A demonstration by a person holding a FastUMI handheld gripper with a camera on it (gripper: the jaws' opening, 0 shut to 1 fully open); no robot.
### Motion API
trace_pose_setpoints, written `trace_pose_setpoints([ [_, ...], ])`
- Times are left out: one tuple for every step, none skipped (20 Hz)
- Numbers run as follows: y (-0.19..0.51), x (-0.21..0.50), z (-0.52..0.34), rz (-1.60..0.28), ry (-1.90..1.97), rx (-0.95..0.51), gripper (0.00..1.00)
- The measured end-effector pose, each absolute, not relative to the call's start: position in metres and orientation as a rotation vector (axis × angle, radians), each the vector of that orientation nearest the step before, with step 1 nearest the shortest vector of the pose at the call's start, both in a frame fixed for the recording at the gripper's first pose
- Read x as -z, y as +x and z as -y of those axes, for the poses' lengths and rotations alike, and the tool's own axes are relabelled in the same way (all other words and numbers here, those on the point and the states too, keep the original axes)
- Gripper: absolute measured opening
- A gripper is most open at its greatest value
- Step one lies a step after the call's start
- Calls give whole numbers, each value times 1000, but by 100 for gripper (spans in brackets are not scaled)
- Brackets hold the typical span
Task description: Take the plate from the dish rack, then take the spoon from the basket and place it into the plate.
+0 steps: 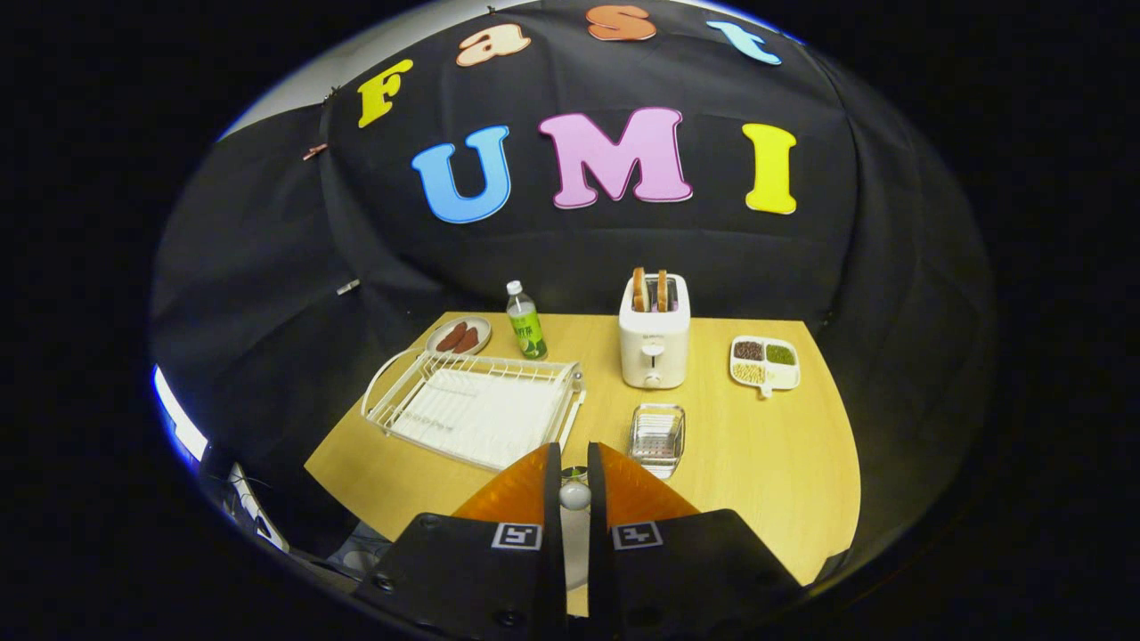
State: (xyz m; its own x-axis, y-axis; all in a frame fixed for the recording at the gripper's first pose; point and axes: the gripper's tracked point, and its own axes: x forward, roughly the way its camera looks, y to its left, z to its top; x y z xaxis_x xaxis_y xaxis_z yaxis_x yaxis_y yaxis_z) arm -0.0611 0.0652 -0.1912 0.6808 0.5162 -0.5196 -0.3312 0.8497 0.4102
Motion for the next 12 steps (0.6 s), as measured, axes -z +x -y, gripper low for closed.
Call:
trace_pose_setpoints([
  [-69,200,-74,-688,303,-495,14],
  [-76,210,-83,-706,307,-509,14],
  [-80,220,-90,-724,307,-519,14],
  [-84,229,-97,-734,302,-532,14],
  [-86,236,-103,-735,298,-542,14],
  [-88,244,-109,-735,293,-551,14],
  [-90,253,-114,-742,291,-556,14],
  [-94,262,-119,-749,292,-562,14],
  [-97,269,-124,-755,294,-573,14],
  [-102,276,-128,-760,289,-584,14],
  [-107,283,-131,-765,278,-594,14],
  [-112,290,-134,-774,266,-608,14],
])
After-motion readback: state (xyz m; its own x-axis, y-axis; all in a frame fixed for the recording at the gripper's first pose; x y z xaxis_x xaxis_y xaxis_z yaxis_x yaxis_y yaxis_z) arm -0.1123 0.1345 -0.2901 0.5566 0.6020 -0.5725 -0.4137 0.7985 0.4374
